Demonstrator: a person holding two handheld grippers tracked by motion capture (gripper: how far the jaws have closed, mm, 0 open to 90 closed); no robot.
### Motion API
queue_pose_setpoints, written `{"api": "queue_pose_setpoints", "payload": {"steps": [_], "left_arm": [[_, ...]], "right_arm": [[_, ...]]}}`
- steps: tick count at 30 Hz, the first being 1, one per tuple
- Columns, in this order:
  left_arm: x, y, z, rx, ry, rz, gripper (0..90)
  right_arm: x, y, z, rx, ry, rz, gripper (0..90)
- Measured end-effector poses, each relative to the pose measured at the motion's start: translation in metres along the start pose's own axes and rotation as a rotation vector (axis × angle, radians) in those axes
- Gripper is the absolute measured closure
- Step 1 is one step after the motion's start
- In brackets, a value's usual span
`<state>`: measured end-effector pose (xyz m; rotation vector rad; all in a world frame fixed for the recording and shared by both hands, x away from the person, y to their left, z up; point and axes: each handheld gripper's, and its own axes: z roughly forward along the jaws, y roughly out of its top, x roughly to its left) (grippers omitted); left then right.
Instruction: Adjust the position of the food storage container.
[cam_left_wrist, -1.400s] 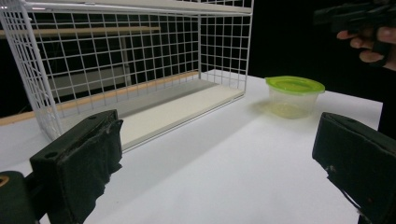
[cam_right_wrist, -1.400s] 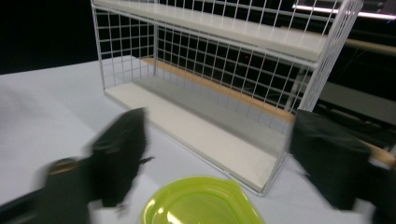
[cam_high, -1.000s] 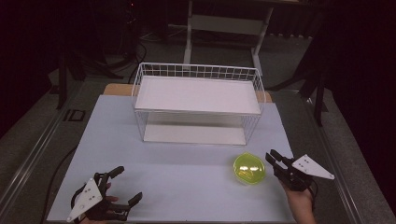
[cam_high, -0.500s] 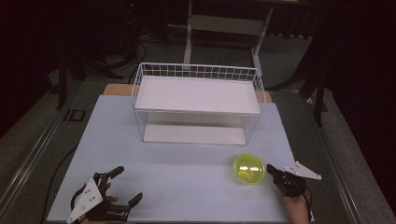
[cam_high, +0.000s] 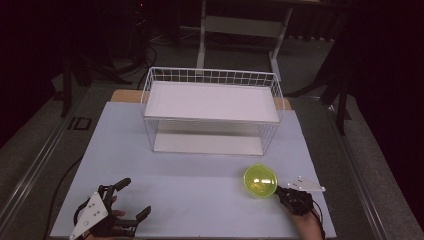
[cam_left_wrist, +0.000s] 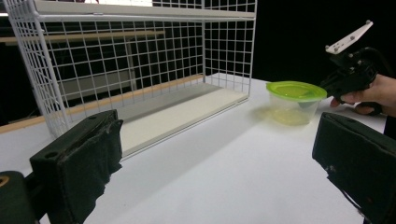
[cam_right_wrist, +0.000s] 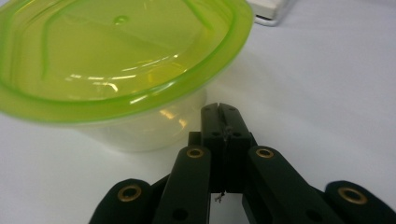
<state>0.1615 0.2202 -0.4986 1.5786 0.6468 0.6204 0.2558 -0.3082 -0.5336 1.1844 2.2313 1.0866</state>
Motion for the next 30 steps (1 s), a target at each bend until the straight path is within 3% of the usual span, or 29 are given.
{"api": "queue_pose_setpoints", "payload": {"steps": [7, 11, 17, 19, 24, 30], "left_arm": [[0.0, 0.0, 0.0, 0.001, 0.002, -0.001, 2.0], [0.0, 0.0, 0.0, 0.002, 0.001, 0.002, 2.0], [0.0, 0.0, 0.0, 0.001, 0.002, 0.002, 2.0], [0.0, 0.0, 0.0, 0.001, 0.003, -0.001, 2.0], [0.001, 0.0, -0.001, -0.001, 0.007, 0.0, 2.0], [0.0, 0.0, 0.0, 0.002, 0.003, 0.004, 2.0]], "right_arm": [[0.021, 0.006, 0.004, 0.002, 0.075, -0.1, 89.9], [0.016, 0.01, 0.008, 0.002, 0.06, -0.08, 90.0], [-0.006, 0.024, 0.021, -0.007, 0.041, -0.005, 90.0], [-0.006, 0.027, 0.024, -0.003, 0.043, -0.005, 90.0], [0.0, 0.028, 0.028, 0.011, 0.063, -0.017, 90.0], [0.019, 0.025, 0.025, 0.02, 0.115, -0.038, 90.0]]}}
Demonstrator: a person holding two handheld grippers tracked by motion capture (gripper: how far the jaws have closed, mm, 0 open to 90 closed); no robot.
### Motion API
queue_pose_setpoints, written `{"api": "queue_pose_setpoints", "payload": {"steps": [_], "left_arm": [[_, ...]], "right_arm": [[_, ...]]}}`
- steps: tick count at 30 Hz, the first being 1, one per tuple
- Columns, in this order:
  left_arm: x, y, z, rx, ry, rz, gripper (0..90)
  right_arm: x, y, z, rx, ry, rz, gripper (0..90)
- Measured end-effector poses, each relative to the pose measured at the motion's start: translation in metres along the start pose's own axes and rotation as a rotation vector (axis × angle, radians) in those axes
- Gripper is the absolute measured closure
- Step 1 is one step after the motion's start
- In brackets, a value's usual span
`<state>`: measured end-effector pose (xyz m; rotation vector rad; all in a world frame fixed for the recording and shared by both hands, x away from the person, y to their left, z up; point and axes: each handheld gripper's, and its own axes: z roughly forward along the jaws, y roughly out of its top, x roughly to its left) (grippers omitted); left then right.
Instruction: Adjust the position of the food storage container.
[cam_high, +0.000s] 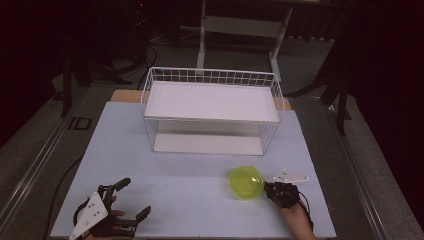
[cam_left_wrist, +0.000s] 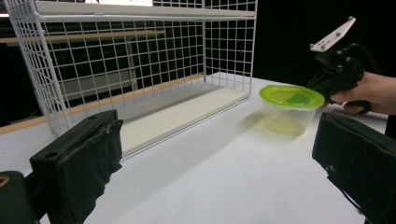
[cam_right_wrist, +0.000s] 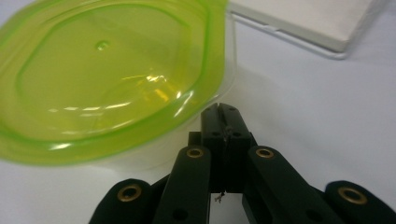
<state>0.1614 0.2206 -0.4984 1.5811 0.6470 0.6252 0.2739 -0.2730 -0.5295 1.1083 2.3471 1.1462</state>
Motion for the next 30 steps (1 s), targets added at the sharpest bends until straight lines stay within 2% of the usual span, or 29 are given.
{"api": "queue_pose_setpoints", "payload": {"steps": [2, 5, 7, 9, 14, 16, 21, 30], "left_arm": [[0.0, 0.0, 0.0, -0.001, -0.001, 0.0, 2.0], [-0.001, 0.0, 0.001, 0.0, -0.002, 0.0, 2.0], [-0.001, 0.0, 0.001, 0.003, -0.001, 0.002, 2.0], [-0.001, 0.0, 0.001, 0.003, -0.002, 0.002, 2.0], [0.0, 0.0, 0.001, 0.004, 0.0, 0.003, 2.0], [0.0, 0.0, 0.001, 0.004, 0.001, 0.003, 2.0], [0.0, 0.0, 0.0, 0.004, 0.0, 0.002, 2.0], [0.0, 0.0, -0.001, 0.004, 0.002, 0.005, 2.0]], "right_arm": [[0.007, -0.001, 0.0, 0.007, 0.016, -0.017, 90.0], [0.017, -0.002, 0.001, 0.004, 0.063, -0.041, 90.0], [0.025, -0.002, 0.003, 0.025, 0.071, -0.062, 90.0], [0.03, -0.002, 0.007, 0.037, 0.082, -0.062, 90.0], [0.027, 0.002, 0.009, 0.025, 0.075, -0.036, 90.0], [0.025, 0.006, 0.01, 0.012, 0.081, -0.01, 89.9], [0.029, 0.013, 0.014, 0.007, 0.085, -0.023, 89.9], [0.045, 0.018, 0.026, 0.026, 0.126, -0.047, 90.0]]}}
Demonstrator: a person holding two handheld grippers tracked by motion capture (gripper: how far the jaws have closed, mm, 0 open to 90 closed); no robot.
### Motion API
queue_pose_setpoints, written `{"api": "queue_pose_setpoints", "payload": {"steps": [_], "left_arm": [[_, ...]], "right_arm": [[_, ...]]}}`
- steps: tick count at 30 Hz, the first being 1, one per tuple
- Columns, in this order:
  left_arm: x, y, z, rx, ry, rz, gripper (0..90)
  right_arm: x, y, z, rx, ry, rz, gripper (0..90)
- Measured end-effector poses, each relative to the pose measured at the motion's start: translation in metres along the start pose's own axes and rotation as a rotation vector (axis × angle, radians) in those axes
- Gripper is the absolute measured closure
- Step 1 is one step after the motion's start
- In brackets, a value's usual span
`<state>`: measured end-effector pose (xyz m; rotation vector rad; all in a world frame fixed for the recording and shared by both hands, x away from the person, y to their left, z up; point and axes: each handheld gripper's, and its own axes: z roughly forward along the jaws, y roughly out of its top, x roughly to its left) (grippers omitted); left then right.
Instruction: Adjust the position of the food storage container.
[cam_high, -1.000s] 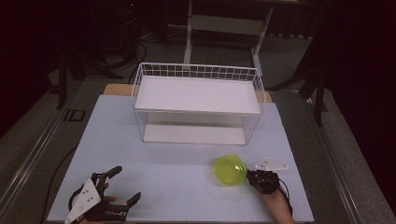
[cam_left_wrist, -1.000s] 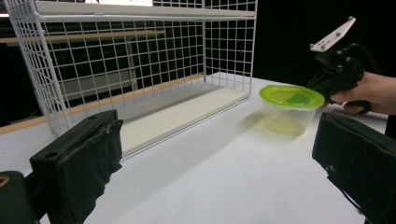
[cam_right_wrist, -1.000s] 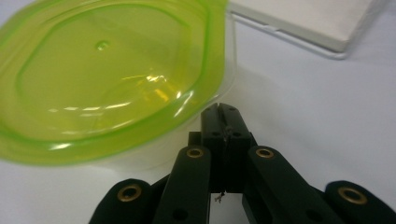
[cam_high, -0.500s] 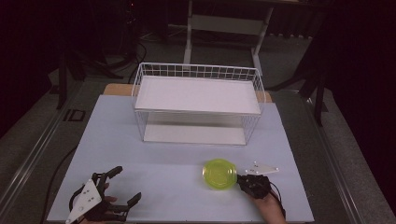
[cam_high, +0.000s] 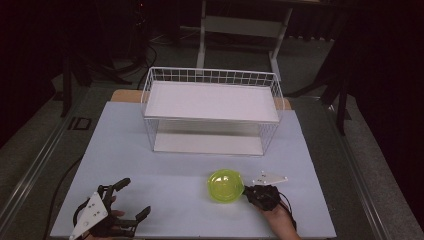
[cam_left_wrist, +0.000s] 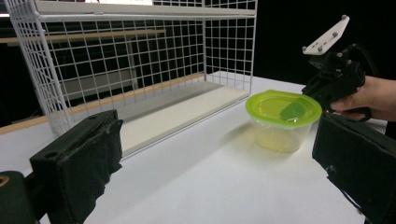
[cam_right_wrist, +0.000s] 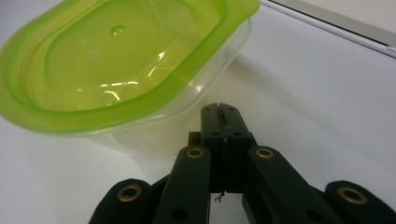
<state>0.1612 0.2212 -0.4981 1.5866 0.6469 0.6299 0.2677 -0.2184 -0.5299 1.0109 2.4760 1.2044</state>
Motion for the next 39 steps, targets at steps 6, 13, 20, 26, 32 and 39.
{"api": "queue_pose_setpoints", "payload": {"steps": [6, 13, 20, 26, 32, 39], "left_arm": [[0.001, 0.0, 0.0, 0.002, 0.0, -0.003, 2.0], [0.0, 0.0, 0.0, 0.002, -0.002, -0.003, 2.0], [0.0, 0.0, 0.0, 0.003, -0.004, -0.002, 2.0], [0.001, -0.001, 0.0, 0.004, -0.005, -0.005, 2.0], [0.002, -0.001, 0.0, 0.001, -0.018, -0.021, 2.0], [0.001, -0.001, 0.001, 0.011, -0.03, -0.023, 2.0]], "right_arm": [[0.01, 0.003, 0.007, 0.012, 0.038, -0.022, 90.0], [0.021, 0.009, 0.016, 0.018, 0.061, -0.038, 90.0], [0.027, 0.016, 0.027, 0.022, 0.074, -0.055, 90.0], [0.029, 0.019, 0.032, 0.027, 0.076, -0.06, 89.9], [0.021, 0.019, 0.021, 0.003, 0.03, -0.055, 89.8], [0.011, 0.018, -0.006, -0.043, 0.004, -0.04, 80.0]]}}
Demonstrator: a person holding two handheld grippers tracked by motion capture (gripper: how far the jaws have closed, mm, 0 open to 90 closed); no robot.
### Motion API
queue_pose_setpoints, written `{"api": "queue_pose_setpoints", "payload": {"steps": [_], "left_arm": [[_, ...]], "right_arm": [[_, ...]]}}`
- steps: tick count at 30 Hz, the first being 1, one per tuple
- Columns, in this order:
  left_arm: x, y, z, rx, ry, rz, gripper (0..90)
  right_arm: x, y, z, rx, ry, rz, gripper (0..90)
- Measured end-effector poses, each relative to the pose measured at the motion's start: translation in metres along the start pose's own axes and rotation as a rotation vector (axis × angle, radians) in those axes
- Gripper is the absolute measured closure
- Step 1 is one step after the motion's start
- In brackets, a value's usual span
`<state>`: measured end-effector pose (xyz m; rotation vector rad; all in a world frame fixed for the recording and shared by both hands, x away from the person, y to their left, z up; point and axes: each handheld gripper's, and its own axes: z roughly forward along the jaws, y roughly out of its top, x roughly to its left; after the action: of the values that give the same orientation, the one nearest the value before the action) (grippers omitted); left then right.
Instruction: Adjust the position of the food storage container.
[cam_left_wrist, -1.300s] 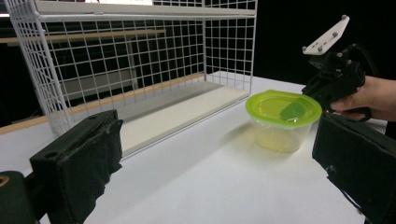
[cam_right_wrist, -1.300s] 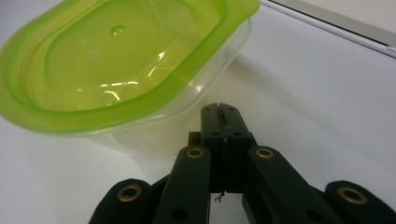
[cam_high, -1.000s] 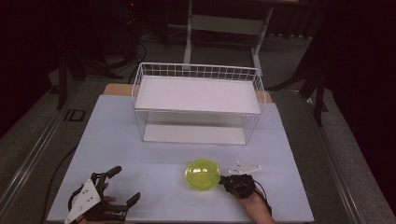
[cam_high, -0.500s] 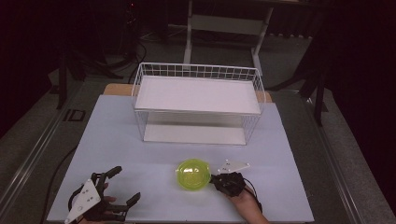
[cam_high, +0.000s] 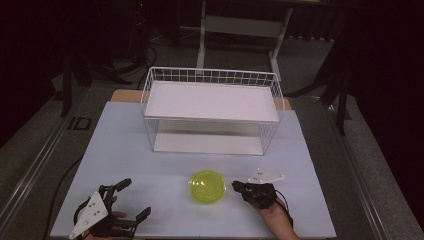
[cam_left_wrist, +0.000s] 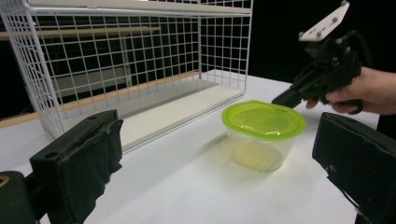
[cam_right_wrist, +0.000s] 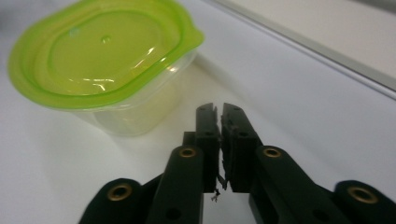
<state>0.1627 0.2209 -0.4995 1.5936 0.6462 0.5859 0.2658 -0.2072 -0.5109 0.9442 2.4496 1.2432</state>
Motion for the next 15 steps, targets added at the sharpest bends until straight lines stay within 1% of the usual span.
{"api": "queue_pose_setpoints", "payload": {"steps": [2, 4, 5, 6, 7, 8, 9, 10, 11, 12, 14, 15], "left_arm": [[-0.001, -0.001, 0.002, -0.008, -0.025, -0.021, 2.0], [-0.003, -0.001, 0.004, -0.009, -0.038, -0.033, 2.0], [-0.004, -0.001, 0.006, -0.009, -0.041, -0.029, 2.0], [-0.006, 0.0, 0.007, -0.004, -0.048, -0.026, 2.0], [-0.007, 0.0, 0.009, -0.002, -0.058, -0.029, 2.0], [-0.008, 0.0, 0.011, -0.003, -0.07, -0.035, 2.0], [-0.009, 0.001, 0.012, -0.004, -0.075, -0.034, 2.0], [-0.01, 0.002, 0.013, -0.009, -0.078, -0.04, 2.0], [-0.01, 0.003, 0.014, -0.013, -0.088, -0.051, 2.0], [-0.01, 0.004, 0.016, -0.015, -0.097, -0.059, 2.0], [-0.01, 0.007, 0.017, -0.008, -0.099, -0.059, 2.0], [-0.011, 0.008, 0.019, -0.001, -0.109, -0.062, 2.0]], "right_arm": [[-0.002, 0.0, -0.008, -0.01, 0.002, 0.002, 67.3], [-0.002, 0.0, -0.015, -0.026, 0.007, -0.009, 54.7], [-0.002, 0.0, -0.019, -0.035, 0.018, -0.012, 48.5], [-0.001, -0.001, -0.022, -0.049, 0.013, -0.013, 41.9], [0.0, -0.002, -0.025, -0.06, 0.018, -0.018, 34.9], [0.001, -0.002, -0.027, -0.061, 0.033, -0.022, 26.6], [0.001, -0.002, -0.028, -0.06, 0.039, -0.018, 21.5], [0.001, -0.003, -0.029, -0.065, 0.038, -0.005, 18.3], [0.001, -0.003, -0.03, -0.064, 0.051, -0.006, 13.1], [0.001, -0.003, -0.031, -0.062, 0.061, -0.012, 14.2], [0.001, -0.002, -0.034, -0.079, 0.024, 0.003, 14.6], [0.001, -0.001, -0.035, -0.085, 0.0, 0.011, 14.7]]}}
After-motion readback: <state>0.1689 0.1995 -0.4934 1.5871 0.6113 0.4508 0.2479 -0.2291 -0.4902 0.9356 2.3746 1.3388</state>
